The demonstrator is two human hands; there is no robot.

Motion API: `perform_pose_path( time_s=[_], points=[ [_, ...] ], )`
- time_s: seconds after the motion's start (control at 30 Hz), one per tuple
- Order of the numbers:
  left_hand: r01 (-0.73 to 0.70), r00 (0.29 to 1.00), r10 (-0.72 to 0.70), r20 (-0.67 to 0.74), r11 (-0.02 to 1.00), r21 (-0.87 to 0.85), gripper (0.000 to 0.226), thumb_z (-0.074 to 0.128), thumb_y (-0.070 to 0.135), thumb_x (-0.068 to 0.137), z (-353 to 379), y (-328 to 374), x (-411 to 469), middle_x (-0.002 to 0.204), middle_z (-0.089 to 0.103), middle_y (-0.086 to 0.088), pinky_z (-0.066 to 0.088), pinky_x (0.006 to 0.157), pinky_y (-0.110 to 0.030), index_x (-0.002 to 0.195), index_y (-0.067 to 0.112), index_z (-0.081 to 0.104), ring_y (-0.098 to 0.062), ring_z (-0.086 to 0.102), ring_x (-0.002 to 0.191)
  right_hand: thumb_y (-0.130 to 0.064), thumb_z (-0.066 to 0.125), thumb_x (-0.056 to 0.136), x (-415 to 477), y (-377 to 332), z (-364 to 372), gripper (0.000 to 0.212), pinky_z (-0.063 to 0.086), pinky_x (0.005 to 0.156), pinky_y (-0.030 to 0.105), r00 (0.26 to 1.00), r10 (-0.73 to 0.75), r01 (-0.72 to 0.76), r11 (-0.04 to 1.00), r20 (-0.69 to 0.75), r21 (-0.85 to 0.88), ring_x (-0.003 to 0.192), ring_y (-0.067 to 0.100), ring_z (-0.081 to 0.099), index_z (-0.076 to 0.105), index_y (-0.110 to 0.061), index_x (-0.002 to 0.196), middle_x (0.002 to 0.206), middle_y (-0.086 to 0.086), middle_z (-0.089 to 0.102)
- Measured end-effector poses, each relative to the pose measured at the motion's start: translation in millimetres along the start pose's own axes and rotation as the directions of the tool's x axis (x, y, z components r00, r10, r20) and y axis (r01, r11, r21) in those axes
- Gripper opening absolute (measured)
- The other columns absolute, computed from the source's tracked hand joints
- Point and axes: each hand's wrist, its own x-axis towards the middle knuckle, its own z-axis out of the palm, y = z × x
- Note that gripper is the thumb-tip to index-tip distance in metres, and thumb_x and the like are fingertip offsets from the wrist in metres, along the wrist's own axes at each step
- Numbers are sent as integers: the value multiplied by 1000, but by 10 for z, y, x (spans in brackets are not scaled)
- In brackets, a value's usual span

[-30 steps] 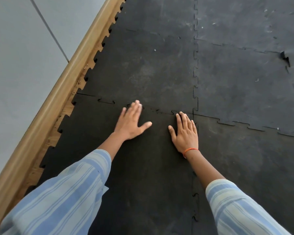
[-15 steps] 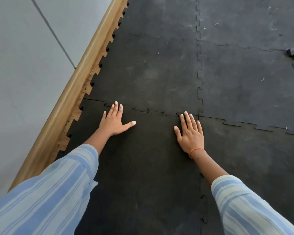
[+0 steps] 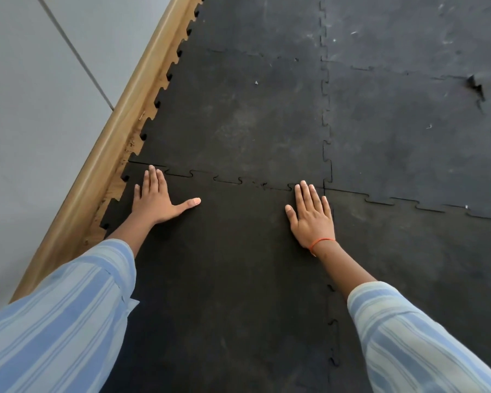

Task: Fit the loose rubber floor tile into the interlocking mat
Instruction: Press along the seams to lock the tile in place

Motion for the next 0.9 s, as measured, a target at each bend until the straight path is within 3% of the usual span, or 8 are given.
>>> perform_pose_path(
  time_s=[0.13,0.23,0.37,0.57,0.67,0.8,0.9],
  points=[
    [-77,996,78,-47,997,15,120,22,88,73,121,210,-133,157,-28,-11,-4,119,-50,150,6,-20,-24,-21,147,-48,16,99,18,-3,-31,62,-5,120,36,999,-19,19,1000,42,8,146,13,-10,0,-19,151,160,-2,-6],
    [-249,960,255,-117,966,68,106,14,81,82,425,634,-388,158,-28,-8,-7,118,-49,151,7,-18,-20,-22,146,-52,16,97,-127,-37,43,69,-4,119,35,995,64,-63,998,-73,28,147,14,-6,3,-11,151,160,2,-3],
    [-375,914,387,-124,921,106,88,12,69,92,598,1129,-539,158,-28,-2,-12,117,-49,152,12,-17,-17,-23,146,-53,8,92,-174,-48,91,73,1,120,34,979,146,-131,986,-142,107,147,17,2,11,-8,150,160,6,7],
    [-354,909,374,-185,926,131,81,10,67,93,677,1214,-502,158,-26,3,-11,116,-50,151,17,-17,-15,-21,147,-39,20,96,-68,27,45,60,12,120,31,949,174,-92,950,-261,299,144,20,23,38,-4,142,153,9,32],
    [-360,912,375,-167,926,118,82,10,67,93,656,1216,-499,158,-26,3,-11,116,-50,151,17,-17,-16,-21,147,-36,23,96,-67,50,25,58,11,119,29,953,170,-88,948,-251,307,144,20,23,38,-4,142,153,10,31],
    [-371,916,379,-133,925,82,83,13,68,93,607,1213,-502,158,-27,4,-11,116,-52,152,17,-17,-16,-21,147,-48,19,93,-138,75,-16,70,5,119,32,982,107,-62,962,-158,267,146,20,13,25,-5,147,157,9,20],
    [-379,915,385,-122,923,72,82,16,65,94,592,1231,-528,159,-26,4,-11,115,-53,152,17,-15,-18,-20,147,-54,9,91,-481,-56,72,76,6,120,33,962,190,-132,953,-198,273,146,20,14,24,-6,148,157,8,23]
  ],
)
